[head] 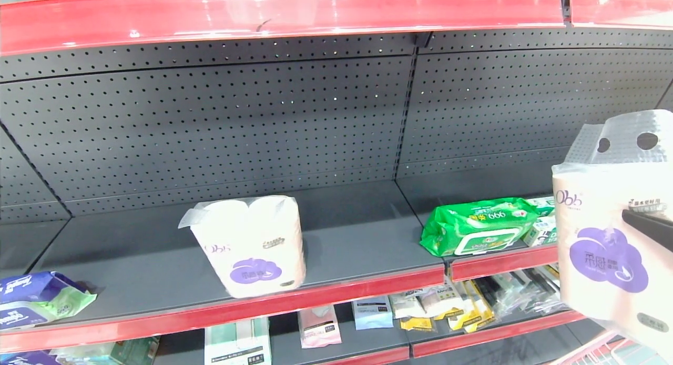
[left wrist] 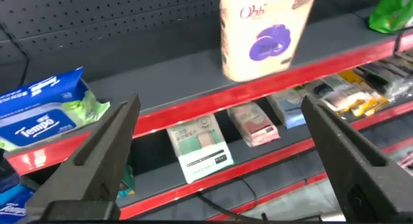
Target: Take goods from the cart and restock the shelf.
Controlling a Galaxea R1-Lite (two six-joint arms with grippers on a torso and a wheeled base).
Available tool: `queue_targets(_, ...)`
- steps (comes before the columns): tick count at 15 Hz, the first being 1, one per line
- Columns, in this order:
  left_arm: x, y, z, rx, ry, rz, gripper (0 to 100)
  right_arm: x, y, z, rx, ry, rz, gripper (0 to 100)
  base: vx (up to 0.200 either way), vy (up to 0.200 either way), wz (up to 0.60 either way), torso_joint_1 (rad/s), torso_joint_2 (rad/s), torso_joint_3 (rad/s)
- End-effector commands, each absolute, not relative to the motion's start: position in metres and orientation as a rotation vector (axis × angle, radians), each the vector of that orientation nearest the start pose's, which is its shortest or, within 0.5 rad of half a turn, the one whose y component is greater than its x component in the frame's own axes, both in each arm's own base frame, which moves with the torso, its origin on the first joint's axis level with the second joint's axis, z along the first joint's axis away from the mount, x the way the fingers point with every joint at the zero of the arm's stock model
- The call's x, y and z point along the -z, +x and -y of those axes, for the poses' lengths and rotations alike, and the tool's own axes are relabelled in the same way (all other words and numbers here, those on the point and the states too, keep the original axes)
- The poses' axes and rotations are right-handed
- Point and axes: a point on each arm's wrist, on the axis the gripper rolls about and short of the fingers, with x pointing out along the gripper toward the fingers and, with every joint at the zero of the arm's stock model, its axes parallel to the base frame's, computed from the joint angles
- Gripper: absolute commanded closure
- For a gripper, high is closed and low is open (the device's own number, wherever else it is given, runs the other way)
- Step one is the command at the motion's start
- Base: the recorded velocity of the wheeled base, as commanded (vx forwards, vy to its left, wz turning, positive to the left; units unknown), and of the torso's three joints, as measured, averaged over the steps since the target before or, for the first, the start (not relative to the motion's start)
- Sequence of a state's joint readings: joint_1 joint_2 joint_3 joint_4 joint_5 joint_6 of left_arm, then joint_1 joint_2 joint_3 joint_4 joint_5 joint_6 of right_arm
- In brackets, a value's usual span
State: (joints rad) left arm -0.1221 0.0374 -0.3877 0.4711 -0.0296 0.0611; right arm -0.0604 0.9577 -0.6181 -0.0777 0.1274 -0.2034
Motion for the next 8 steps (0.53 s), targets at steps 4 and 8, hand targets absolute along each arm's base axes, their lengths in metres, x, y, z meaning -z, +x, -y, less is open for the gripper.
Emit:
queue_targets(4,-0.110,-0.055,-0.007,0.132,0.068,-0.149,0,-0.235,0.120,0.004,-0.101,-0.179,-0.248,100,0.000,0.000,0.00,0.000,0.00,0.000)
queue_targets(8,-0.108,-0.054,-0.007,0.129,0.069,-0.160,0,-0.234,0.118,0.004,-0.101,-0.179,-0.250,100,0.000,0.000,0.15,0.001,0.00,-0.001)
